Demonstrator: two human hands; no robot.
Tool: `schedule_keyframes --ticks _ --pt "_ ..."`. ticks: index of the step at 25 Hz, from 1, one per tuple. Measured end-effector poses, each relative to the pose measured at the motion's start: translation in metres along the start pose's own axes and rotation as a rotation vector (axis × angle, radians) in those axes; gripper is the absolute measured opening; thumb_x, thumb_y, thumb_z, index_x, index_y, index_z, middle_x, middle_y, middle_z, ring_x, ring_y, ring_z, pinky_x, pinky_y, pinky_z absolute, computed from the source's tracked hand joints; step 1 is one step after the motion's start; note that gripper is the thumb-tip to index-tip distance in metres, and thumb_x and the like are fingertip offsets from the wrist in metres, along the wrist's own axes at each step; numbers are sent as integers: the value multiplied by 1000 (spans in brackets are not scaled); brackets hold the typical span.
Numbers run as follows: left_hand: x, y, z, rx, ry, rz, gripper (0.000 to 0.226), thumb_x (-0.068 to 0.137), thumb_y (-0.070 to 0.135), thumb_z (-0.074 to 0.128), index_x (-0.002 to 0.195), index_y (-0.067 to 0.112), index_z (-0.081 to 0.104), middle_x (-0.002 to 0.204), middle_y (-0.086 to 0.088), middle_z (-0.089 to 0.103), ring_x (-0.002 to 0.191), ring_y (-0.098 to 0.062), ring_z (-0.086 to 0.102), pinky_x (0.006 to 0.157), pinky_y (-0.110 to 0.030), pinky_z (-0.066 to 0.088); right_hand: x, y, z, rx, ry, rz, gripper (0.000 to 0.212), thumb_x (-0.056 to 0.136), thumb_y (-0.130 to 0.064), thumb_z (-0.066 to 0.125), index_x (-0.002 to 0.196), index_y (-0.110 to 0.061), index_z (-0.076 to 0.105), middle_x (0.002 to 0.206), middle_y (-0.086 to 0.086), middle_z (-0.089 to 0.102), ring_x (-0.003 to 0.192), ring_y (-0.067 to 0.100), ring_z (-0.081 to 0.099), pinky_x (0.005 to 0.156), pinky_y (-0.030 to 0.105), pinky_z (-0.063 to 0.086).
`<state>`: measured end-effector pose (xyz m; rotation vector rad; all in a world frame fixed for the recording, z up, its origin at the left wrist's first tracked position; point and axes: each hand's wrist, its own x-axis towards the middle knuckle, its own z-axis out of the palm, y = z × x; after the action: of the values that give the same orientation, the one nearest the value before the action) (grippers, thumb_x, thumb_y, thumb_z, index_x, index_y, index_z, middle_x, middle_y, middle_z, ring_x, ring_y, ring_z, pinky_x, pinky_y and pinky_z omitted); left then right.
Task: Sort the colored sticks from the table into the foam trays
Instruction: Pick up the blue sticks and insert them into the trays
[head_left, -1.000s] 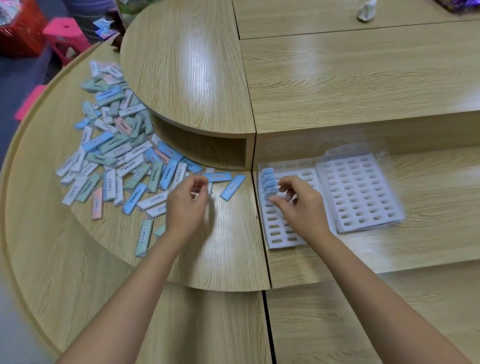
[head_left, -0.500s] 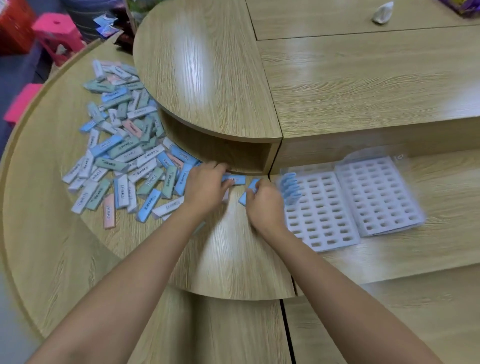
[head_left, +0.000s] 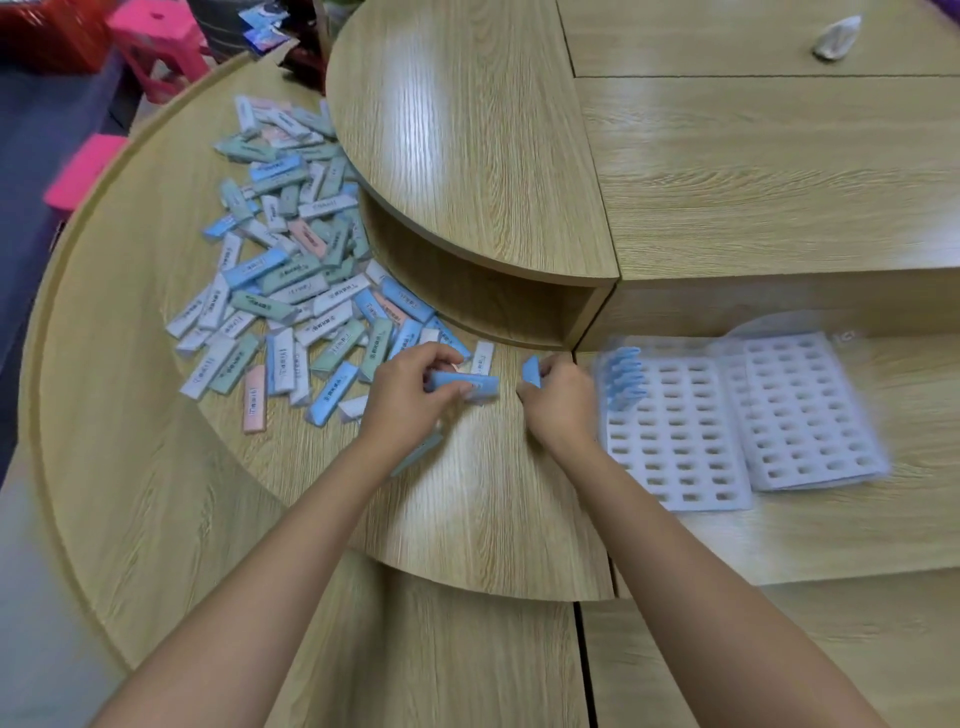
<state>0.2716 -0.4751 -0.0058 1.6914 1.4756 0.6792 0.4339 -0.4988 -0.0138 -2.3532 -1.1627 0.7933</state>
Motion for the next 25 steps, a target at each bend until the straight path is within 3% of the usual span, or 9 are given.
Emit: schedule_keyframes --ticks 4,8,10,12,16,21,25 --pt "-19 9 -7 -191 17 -67 25 75 6 76 93 19 66 91 4 65 81 -2 59 70 -9 47 -16 6 -20 283 -105 -152 12 83 -13 67 91 -15 59 71 -8 51 66 7 48 65 24 39" --pt "-33 34 1 -318 -31 -33 23 76 6 75 87 23 66 87 8 67 76 4 60 70 -11 48 -37 26 -62 436 -188 -300 8 84 -15 68 85 -15 60 66 -4 49 60 4 44 59 16 40" --pt "-38 51 12 -322 -46 2 22 79 9 73 89 27 66 88 10 67 79 2 61 72 -13 49 -43 44 -86 481 -187 -326 7 85 -15 67 87 -19 62 68 7 55 63 11 48 62 29 45" --pt "-40 70 28 -293 -74 52 21 81 12 71 91 29 66 88 14 67 81 4 61 73 -12 50 -43 65 -107 500 -105 -339 19 85 -11 67 87 -28 60 72 9 58 66 17 51 65 39 49" --pt "-38 101 68 -284 -117 117 17 83 14 70 96 25 69 91 12 69 84 -1 62 76 -20 53 -37 100 -132 458 10 -361 38 83 -6 68 94 -40 53 76 -3 58 70 12 54 70 41 52" --pt "-30 115 97 -177 -80 157 19 81 19 72 92 34 66 86 19 66 78 3 60 71 -17 49 -25 111 -131 500 -4 -374 21 90 -6 59 94 -27 58 78 3 64 71 17 62 66 29 55" --pt "-26 102 105 -40 -69 204 16 79 21 74 93 27 72 85 13 69 76 -3 63 72 -30 53 -17 113 -116 555 -55 -383 12 93 -7 55 98 -16 61 78 3 63 67 8 61 67 23 54"
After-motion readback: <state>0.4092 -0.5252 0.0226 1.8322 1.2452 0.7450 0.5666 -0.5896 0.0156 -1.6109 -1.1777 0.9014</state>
